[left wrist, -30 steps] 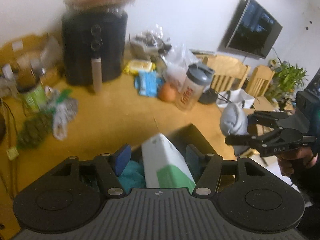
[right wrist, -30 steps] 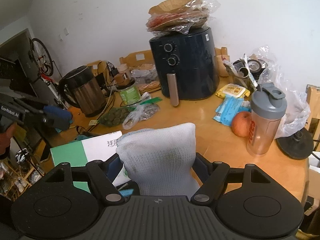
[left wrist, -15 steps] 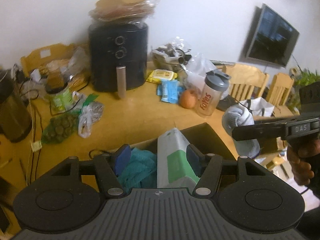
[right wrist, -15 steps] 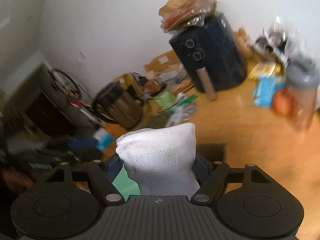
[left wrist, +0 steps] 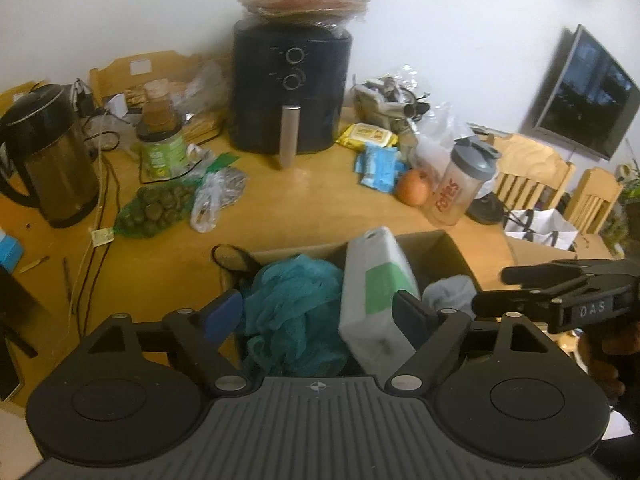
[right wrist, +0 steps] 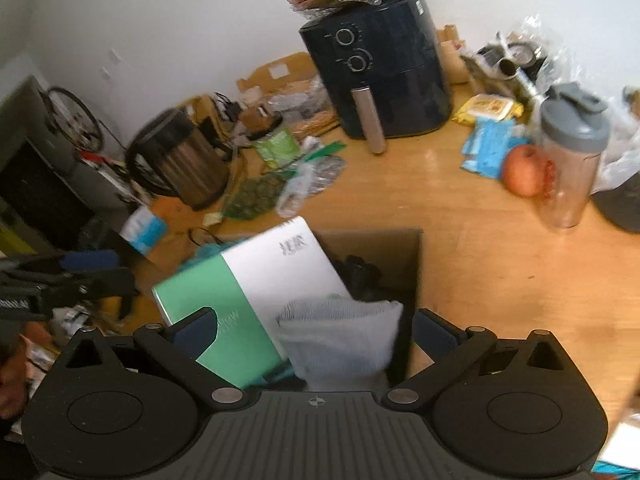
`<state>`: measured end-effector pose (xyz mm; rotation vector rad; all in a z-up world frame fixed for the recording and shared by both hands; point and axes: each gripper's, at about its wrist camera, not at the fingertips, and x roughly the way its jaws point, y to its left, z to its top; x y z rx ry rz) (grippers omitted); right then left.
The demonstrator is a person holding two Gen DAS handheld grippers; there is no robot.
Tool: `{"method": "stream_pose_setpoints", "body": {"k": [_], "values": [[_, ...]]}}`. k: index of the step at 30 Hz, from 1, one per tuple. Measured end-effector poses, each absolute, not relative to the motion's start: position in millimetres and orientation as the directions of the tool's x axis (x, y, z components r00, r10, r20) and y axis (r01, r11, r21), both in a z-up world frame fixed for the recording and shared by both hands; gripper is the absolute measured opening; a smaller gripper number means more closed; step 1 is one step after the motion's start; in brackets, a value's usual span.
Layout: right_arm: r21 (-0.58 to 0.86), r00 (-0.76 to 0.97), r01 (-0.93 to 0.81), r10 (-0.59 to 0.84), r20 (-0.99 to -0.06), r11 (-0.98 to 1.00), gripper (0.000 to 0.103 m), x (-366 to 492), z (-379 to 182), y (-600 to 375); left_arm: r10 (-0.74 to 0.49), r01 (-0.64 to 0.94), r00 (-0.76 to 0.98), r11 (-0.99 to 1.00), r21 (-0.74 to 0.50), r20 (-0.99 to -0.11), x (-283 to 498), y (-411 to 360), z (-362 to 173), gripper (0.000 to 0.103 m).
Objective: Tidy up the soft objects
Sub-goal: 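Lower the tissue pack into the box with the left tool while the right tool drops the sock in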
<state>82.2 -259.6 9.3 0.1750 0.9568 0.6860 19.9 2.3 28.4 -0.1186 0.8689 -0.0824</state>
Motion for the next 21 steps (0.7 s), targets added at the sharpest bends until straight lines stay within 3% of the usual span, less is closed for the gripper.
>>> {"method": "stream_pose_setpoints", "body": {"k": [8,9,11,21], "values": [[0.232,0.421,-0.507,0.473,-0.774,0.830,0.103,57,12,-246,-0.082,-0.035,0.595,0.991,-0.127,-0.799,7,9,14,0.085],[0.215,0.417,-0.513,0.460,-0.784,0.831,0.103,53,11,-244,-0.080,-0.039,0.588,0.991,-0.126,-0.805,5,10,11,0.087],[0.194,0.407,-0.522,0.443,-0.799,0.831,0.103,46,10,-241,-0.072,-0.039,0.590,0.992,-0.117,-0.804,-1,10,8,0.103],[0.112,0.358,-0.552,0.356,-0.863,0.826,0.103,21,-1,-222,-0.033,-0.021,0.517,0.998,-0.051,-0.855,-14,1,-11,0.103]]}}
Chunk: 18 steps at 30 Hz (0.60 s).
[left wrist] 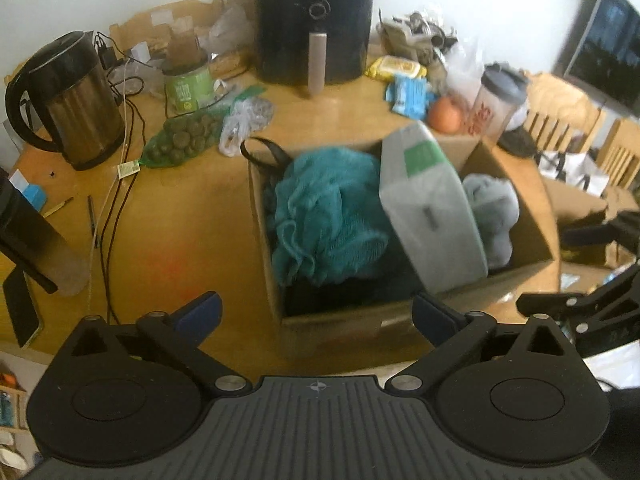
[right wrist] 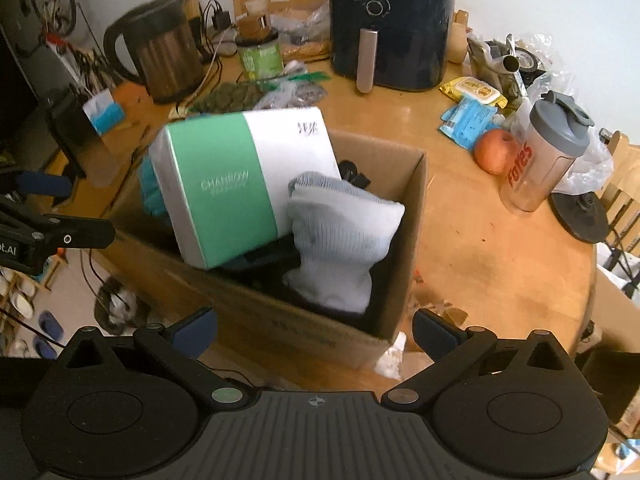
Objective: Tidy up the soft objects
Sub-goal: 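Lower the tissue pack into the box with the left tool while the right tool drops the sock in, then withdraw both tools from the box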
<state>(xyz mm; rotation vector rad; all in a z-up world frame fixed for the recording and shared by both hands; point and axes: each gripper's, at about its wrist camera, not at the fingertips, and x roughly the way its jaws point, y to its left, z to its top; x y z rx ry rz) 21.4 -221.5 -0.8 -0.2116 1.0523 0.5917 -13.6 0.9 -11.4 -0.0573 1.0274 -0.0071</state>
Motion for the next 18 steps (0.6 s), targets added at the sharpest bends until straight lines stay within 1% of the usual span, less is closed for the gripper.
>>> {"method": "stream_pose_setpoints", "body": {"k": [4,9,18], "values": [[0.080,0.356,-0.550,0.320,-0.878,0.831,0.103,19,-3,-221,-0.007,0.006,0.496,1.000,-0.005,-0.868,-18,-7,-16,0.103],[0.064,0.341,-0.548,0.293,-0.893,0.834,0.103,14,-7,-219,-0.001,0.040,0.481,0.999,0.021,-0.877,-23,-15,-18,0.103],[0.050,0.357,-0.526,0.274,-0.893,0.849,0.103,2,-9,-217,-0.007,0.051,0.476,0.998,0.020,-0.879,-31,-18,-19,0.103]]}}
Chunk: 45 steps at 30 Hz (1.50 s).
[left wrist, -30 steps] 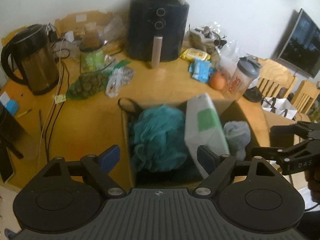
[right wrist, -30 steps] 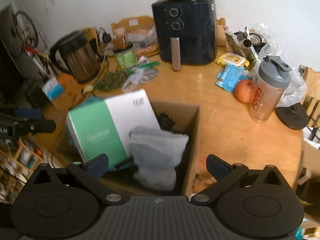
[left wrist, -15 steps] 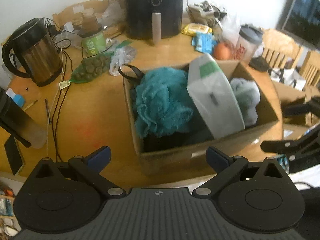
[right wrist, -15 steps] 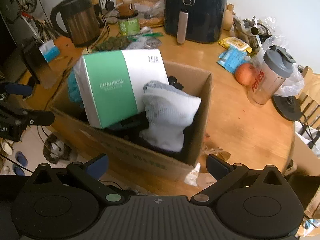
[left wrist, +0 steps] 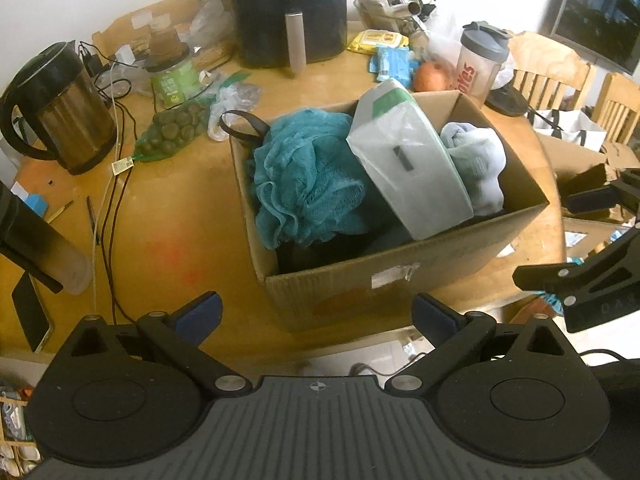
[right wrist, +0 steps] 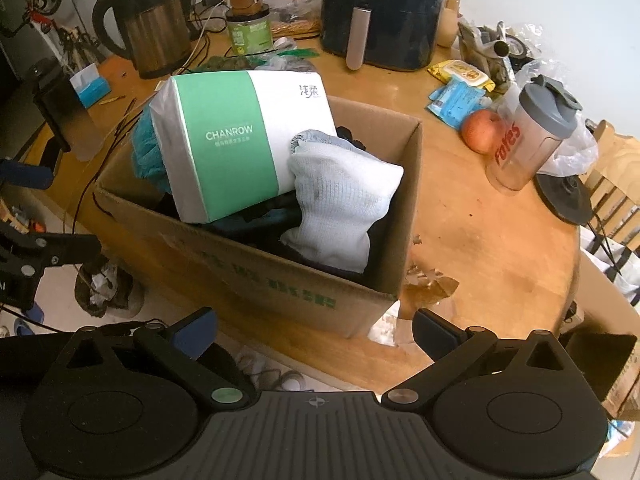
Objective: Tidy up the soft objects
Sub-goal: 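Withdraw both tools from the box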
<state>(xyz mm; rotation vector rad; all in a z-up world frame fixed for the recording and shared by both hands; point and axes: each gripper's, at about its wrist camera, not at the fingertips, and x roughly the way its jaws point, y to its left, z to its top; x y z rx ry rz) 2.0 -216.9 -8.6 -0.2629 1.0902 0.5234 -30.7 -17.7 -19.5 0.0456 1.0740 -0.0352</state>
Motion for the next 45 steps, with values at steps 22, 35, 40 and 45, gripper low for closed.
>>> {"method": "stream_pose_setpoints", "body": {"k": [22,35,40,45], "values": [[0.016,0.417,-0.393,0.193,-0.888,0.919,0.103,-12,0,-206,-0.040,0.102,0.469,0.995,0.009,-0.883,-43,20,-20,0.103],[0.023,0.411,-0.384,0.193,-0.891,0.923,0.103,-16,-4,-198,-0.027,0.117,0.457,0.993,0.030,-0.889,-43,24,-23,0.103],[0.025,0.405,-0.395,0.198,-0.893,0.918,0.103,-16,-6,-196,-0.020,0.111,0.453,0.993,0.034,-0.891,-41,23,-24,0.103],[0.030,0.400,-0.401,0.205,-0.893,0.915,0.103,-14,-7,-197,-0.038,0.114,0.459,0.993,0.016,-0.888,-40,22,-24,0.103]]}}
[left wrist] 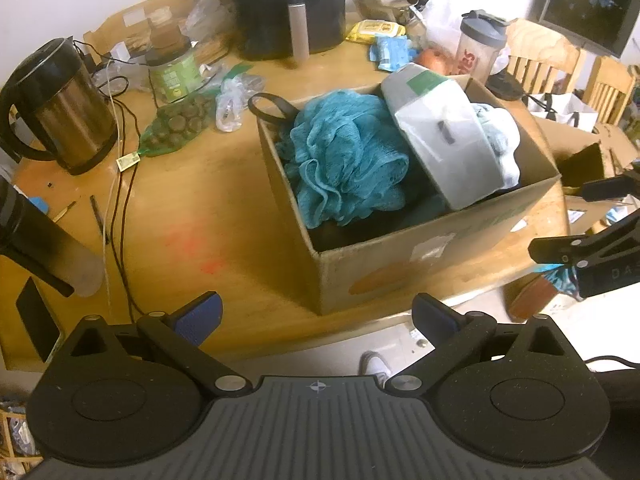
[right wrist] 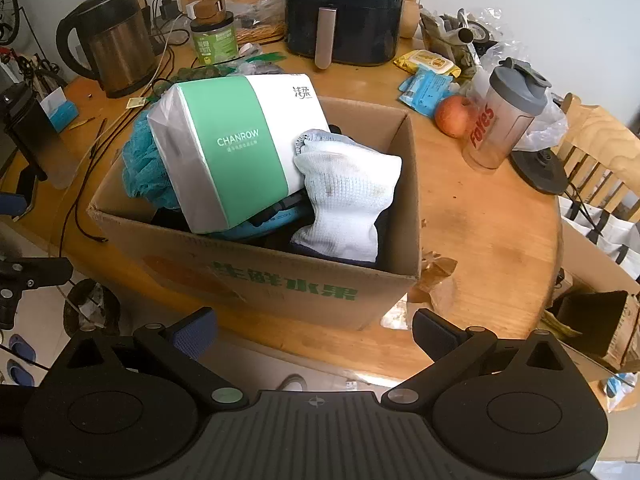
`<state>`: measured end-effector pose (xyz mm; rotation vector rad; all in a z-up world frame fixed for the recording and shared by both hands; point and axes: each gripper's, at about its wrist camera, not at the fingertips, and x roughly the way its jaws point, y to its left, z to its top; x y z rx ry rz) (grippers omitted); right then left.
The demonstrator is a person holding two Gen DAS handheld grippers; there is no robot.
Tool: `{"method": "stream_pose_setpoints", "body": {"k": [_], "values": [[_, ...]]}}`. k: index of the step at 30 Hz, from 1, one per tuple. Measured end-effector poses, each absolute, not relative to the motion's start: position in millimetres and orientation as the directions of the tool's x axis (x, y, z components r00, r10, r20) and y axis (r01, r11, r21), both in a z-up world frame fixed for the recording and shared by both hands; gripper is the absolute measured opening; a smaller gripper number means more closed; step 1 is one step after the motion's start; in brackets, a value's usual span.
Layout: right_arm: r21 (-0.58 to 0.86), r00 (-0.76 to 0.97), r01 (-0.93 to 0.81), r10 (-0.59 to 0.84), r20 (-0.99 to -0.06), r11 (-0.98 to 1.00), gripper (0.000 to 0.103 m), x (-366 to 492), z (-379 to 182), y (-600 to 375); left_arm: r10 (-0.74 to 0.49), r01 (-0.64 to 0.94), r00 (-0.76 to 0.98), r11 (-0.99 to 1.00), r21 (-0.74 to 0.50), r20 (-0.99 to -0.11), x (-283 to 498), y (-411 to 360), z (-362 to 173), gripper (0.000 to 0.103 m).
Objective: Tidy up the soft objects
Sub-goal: 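Withdraw both tools from the box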
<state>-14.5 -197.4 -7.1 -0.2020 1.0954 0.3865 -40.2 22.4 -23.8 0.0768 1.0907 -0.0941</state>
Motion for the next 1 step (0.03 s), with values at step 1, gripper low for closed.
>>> {"method": "stream_pose_setpoints", "body": {"k": [1], "values": [[0.029,0.401,-0.401,0.204,-0.893,0.916,0.103,-14.5,-7.1,-197.1,-0.038,0.116,0.460,0.993,0.017,-0.887,-39.9,21.9,-23.7,0.103]]}}
